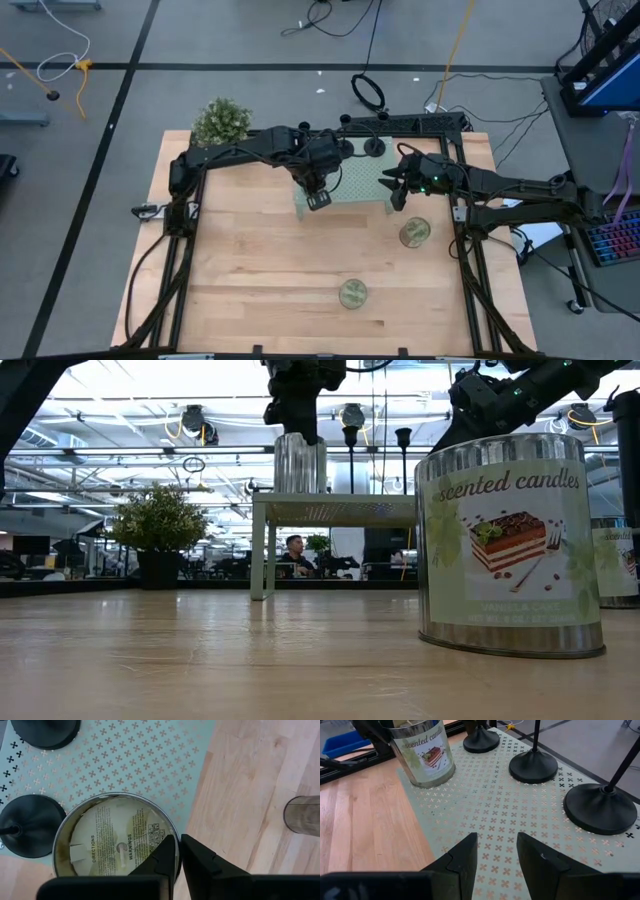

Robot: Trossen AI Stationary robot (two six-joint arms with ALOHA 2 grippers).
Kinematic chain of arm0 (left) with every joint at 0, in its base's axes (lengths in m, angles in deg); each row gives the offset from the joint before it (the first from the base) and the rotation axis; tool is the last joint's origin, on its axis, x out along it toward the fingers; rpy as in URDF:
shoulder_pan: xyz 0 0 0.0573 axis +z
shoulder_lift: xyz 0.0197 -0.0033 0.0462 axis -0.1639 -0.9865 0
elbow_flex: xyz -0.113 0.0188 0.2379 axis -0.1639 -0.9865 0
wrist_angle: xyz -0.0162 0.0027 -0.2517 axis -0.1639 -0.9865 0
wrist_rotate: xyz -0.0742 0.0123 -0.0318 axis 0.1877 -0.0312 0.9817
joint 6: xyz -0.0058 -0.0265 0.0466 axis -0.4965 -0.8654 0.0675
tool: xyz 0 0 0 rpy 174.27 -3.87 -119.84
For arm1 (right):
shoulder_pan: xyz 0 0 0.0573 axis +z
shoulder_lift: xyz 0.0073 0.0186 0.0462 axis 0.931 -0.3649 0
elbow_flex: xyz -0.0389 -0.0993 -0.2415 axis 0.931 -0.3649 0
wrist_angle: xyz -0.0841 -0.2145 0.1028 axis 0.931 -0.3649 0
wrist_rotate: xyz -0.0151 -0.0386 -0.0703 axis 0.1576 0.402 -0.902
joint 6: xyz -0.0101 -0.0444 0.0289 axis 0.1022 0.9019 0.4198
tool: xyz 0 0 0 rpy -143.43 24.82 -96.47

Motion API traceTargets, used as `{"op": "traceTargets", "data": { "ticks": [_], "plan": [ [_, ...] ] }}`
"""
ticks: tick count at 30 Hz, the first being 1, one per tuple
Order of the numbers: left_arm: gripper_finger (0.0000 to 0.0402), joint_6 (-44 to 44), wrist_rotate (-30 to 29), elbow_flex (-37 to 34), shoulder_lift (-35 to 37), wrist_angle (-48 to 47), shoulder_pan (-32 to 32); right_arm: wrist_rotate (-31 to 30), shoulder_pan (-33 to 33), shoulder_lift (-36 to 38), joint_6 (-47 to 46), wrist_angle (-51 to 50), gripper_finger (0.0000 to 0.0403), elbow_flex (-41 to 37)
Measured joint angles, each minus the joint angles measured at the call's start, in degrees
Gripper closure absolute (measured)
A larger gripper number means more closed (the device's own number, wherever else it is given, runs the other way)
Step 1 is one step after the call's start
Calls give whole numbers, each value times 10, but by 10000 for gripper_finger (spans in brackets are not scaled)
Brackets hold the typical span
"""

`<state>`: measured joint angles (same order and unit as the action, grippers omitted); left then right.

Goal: Pick & Place candle stick holders
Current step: Put the top left green scented candle on the shelf, then align the top green scented candle with the green scented candle on the shelf

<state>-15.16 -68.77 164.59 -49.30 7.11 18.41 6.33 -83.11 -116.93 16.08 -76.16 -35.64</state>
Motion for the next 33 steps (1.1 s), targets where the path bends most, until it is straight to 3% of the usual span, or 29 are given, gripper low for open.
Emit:
{"op": "traceTargets", "data": {
  "ticks": [14,33],
  "plan": [
    [364,0,0,0,0,0,0,0,0,0,0,0,273,0],
    [364,-4,0,0,71,0,-2,0,0,0,3,-3,273,0]
  ]
}}
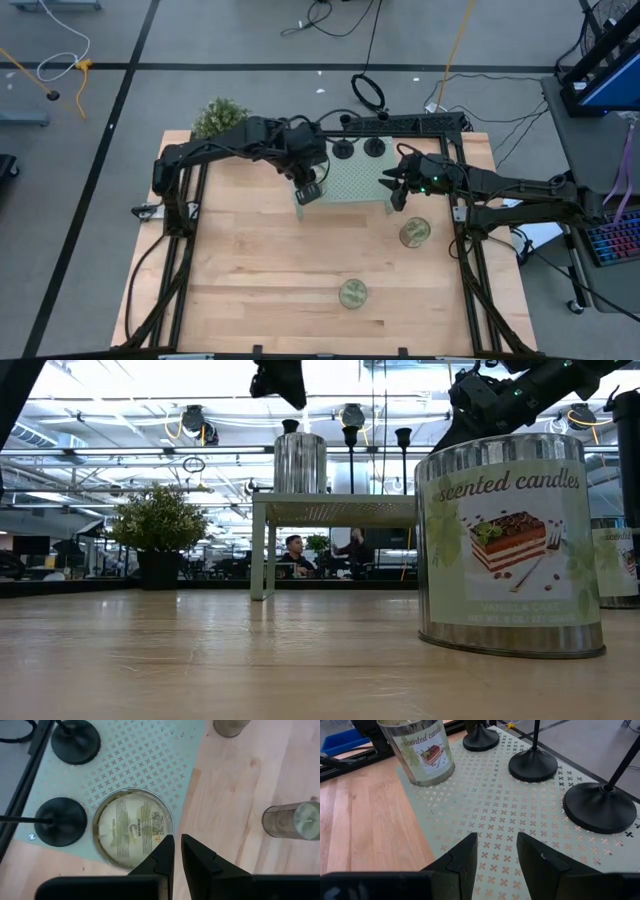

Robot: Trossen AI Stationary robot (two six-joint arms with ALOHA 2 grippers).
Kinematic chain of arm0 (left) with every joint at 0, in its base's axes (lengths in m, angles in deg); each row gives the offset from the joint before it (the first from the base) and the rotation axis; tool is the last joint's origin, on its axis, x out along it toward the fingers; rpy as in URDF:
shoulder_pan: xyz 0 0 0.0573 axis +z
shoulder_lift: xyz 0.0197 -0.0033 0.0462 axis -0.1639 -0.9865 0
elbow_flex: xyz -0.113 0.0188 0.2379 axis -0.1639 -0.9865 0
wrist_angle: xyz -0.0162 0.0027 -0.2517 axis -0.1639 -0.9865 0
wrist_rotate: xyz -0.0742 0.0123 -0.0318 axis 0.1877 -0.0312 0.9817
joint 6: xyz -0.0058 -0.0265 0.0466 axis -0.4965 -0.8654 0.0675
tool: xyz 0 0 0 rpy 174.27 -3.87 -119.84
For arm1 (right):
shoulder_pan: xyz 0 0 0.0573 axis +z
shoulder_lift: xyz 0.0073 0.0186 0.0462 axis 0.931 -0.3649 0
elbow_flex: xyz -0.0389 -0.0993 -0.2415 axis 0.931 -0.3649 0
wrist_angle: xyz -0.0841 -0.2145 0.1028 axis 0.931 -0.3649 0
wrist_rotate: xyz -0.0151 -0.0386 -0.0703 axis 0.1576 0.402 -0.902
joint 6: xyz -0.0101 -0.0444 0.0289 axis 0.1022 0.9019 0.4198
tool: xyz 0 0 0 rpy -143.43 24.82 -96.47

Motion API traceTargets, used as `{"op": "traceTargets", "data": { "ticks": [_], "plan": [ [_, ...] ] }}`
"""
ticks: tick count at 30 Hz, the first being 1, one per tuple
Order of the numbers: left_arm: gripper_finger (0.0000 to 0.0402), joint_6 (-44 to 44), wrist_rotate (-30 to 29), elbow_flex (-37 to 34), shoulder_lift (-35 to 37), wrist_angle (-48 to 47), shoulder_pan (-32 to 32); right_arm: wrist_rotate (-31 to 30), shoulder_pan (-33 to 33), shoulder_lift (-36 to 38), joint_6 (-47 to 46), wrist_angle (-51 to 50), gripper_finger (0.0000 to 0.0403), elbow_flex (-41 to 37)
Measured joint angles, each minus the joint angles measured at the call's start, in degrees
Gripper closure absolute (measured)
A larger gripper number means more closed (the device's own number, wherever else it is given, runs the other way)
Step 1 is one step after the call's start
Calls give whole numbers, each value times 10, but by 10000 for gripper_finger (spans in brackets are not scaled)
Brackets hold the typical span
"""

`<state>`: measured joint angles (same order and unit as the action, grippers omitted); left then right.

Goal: Pick & Place candle stick holders
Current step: Align the top green scented candle with the green scented candle on the shelf

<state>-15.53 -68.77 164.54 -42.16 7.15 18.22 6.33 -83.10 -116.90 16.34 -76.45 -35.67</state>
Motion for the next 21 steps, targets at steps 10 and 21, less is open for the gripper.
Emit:
{"op": "traceTargets", "data": {
  "ticks": [10,21],
  "plan": [
    [364,30,1,0,47,-1,-33,45,0,0,0,-17,273,0],
    [364,11,-3,0,95,-72,-54,112,80,0,-6,-4,273,0]
  ]
}}
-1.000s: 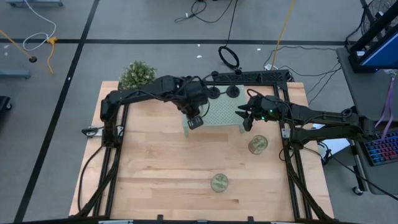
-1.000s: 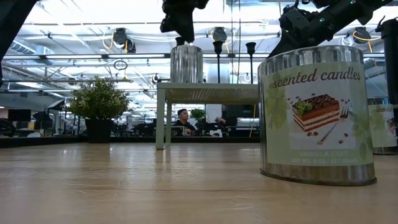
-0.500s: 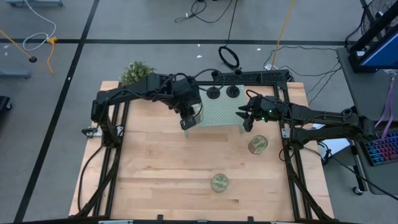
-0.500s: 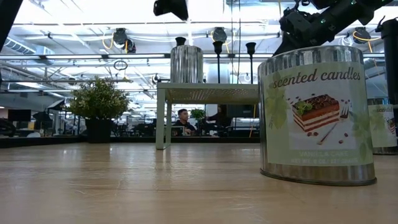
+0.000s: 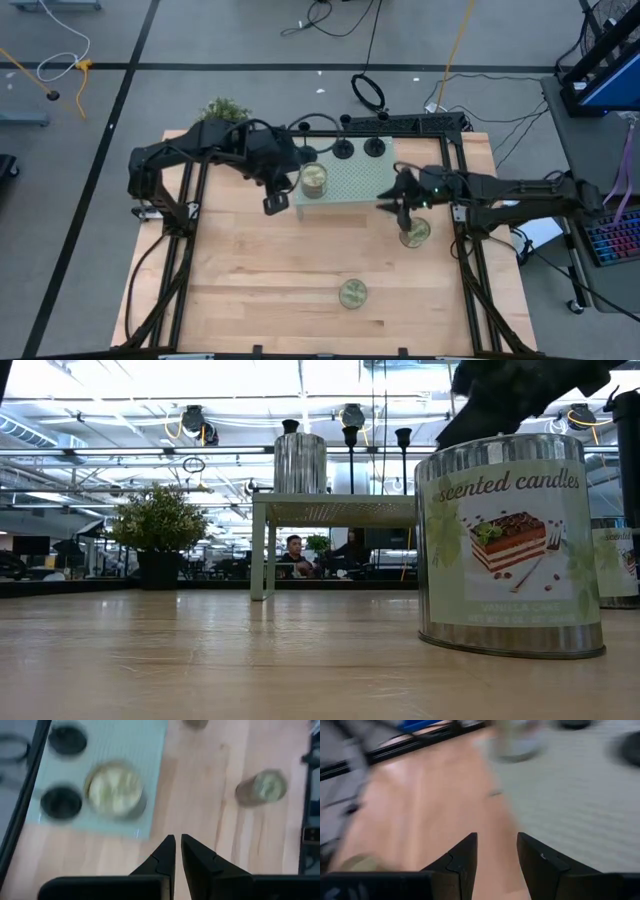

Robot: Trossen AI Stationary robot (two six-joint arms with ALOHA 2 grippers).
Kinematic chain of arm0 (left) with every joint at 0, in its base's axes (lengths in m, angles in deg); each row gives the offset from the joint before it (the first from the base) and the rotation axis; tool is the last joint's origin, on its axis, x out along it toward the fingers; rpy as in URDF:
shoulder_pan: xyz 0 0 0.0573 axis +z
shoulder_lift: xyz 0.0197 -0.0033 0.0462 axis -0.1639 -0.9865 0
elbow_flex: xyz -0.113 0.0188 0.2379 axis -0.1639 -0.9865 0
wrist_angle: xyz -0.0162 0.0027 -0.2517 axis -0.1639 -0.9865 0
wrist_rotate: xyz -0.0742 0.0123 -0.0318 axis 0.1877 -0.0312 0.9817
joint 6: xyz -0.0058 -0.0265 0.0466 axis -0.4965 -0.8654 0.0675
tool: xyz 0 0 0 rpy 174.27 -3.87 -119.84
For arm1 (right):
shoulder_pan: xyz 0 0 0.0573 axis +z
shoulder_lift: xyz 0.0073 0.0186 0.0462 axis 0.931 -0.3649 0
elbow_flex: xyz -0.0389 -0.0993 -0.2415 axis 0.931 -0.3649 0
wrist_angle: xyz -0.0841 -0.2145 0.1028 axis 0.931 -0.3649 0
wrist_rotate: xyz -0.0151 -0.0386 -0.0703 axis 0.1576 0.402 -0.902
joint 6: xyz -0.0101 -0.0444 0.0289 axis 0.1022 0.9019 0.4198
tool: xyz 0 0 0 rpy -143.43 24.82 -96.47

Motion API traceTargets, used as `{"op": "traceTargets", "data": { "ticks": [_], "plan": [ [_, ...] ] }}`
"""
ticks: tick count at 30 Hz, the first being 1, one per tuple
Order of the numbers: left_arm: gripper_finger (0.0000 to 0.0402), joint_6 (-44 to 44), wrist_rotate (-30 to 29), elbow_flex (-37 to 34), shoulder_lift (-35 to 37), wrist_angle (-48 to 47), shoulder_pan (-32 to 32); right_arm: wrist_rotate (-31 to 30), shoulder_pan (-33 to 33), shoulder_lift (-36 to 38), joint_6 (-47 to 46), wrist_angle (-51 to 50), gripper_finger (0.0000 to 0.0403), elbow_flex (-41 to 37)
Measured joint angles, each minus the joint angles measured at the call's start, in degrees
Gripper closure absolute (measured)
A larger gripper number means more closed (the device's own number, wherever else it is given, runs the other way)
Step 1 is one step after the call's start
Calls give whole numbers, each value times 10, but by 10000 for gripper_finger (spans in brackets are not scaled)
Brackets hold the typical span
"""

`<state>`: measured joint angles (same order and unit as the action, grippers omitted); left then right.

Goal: Pick & Place candle stick holders
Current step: Align the top green scented candle with the green scented candle on the shelf

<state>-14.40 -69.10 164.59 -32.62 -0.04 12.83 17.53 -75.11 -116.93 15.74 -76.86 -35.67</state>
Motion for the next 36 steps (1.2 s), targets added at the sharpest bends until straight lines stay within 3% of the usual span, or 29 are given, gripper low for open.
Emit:
{"op": "traceTargets", "data": {
  "ticks": [4,9,14,21,27,31,36],
  "plan": [
    [364,-19,-24,0,3,-63,1,68,69,-9,4,52,273,-7],
    [364,-13,-43,0,3,-59,-2,143,155,-32,33,176,273,-43],
    [364,-9,-47,0,3,-58,-2,94,221,-47,40,185,284,-47],
    [364,-9,-48,0,3,-58,-2,-11,284,-64,-4,63,311,16],
    [364,-9,-48,0,3,-58,-2,-71,308,-74,-120,-120,301,32],
    [364,-11,-48,0,2,-58,-2,-85,314,-74,-207,-218,289,32],
    [364,-11,-48,0,2,-58,-2,-89,314,-72,-186,-300,278,32]
  ]
}}
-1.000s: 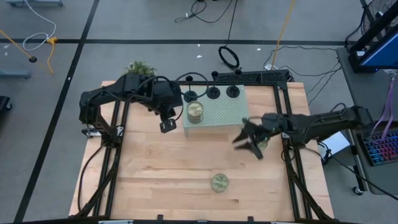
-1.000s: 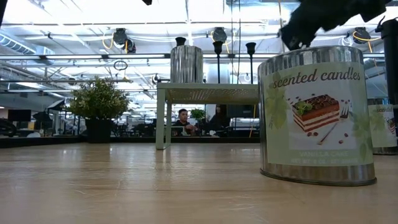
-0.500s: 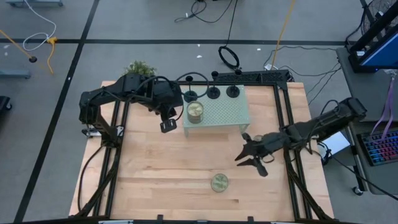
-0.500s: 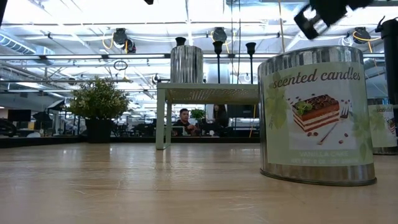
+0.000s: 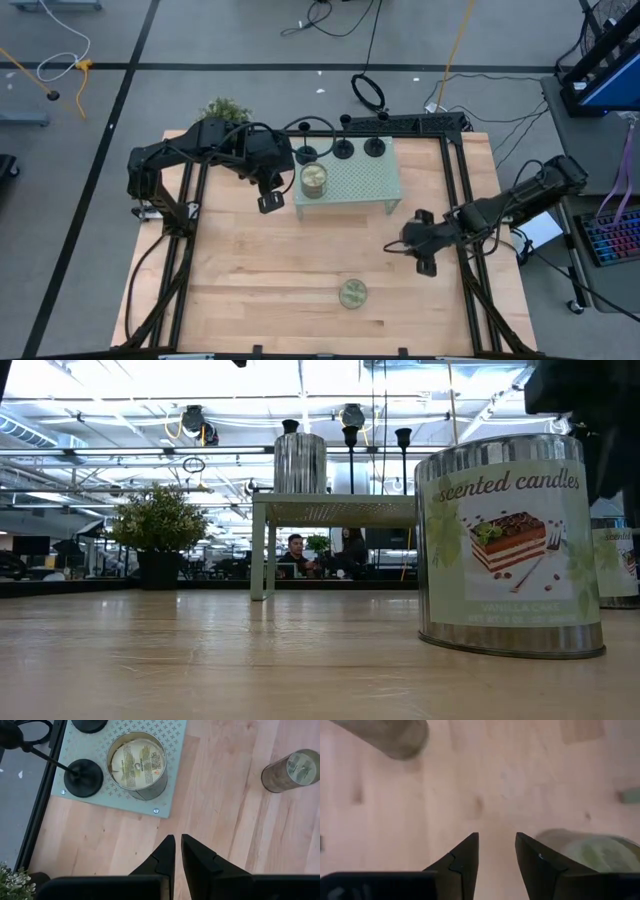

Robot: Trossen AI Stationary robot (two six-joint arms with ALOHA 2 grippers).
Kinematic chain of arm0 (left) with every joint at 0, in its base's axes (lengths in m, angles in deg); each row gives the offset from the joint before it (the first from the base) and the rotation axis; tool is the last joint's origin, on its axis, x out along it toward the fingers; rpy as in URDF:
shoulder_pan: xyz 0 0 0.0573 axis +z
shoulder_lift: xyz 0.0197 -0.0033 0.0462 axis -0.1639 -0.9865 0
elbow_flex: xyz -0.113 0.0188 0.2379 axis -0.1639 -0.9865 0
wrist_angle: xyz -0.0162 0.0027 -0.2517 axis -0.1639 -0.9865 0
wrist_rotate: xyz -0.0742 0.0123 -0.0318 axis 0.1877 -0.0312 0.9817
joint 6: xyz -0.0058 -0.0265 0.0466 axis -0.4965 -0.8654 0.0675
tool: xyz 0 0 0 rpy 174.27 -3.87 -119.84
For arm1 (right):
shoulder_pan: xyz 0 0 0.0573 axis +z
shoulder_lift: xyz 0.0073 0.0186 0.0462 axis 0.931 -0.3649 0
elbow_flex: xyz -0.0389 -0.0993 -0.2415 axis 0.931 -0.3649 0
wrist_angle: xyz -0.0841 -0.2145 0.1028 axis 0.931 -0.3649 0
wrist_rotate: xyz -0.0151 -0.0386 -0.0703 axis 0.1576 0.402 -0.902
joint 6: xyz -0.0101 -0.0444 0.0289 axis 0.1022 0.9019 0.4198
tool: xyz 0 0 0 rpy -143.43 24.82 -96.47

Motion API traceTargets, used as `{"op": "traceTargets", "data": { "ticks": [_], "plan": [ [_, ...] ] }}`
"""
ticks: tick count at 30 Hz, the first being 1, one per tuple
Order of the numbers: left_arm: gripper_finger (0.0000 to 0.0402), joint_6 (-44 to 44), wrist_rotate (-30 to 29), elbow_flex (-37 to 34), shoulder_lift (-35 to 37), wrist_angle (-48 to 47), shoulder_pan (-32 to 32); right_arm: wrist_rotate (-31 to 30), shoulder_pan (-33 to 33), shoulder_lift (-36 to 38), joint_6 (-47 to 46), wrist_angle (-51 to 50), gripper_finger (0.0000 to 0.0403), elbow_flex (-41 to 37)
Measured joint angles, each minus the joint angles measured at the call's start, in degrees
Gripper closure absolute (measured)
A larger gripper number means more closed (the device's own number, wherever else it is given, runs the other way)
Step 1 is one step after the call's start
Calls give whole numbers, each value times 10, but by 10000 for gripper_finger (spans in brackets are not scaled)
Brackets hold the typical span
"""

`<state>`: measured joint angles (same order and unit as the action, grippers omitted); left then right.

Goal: Pick & Place candle stick holders
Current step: Align the top green scented candle with the green scented candle on the shelf

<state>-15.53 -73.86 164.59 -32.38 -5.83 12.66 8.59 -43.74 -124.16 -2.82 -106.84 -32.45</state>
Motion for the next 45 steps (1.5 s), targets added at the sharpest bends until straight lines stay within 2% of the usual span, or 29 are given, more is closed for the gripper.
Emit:
{"op": "traceTargets", "data": {
  "ticks": [10,25,31,35,40,45],
  "plan": [
    [364,1,0,0,0,0,0,-73,0,3,22,-76,289,0],
    [364,1,0,0,0,0,0,-86,-1,6,-18,-121,295,-4],
    [364,4,0,0,0,0,0,-42,-1,5,-29,-98,306,-31],
    [364,13,0,0,0,0,0,-43,0,6,-11,-96,325,-38],
    [364,17,0,0,0,0,0,-43,-1,6,33,-90,389,-38],
    [364,19,0,0,0,13,0,-33,-1,6,54,-66,396,-32]
  ]
}}
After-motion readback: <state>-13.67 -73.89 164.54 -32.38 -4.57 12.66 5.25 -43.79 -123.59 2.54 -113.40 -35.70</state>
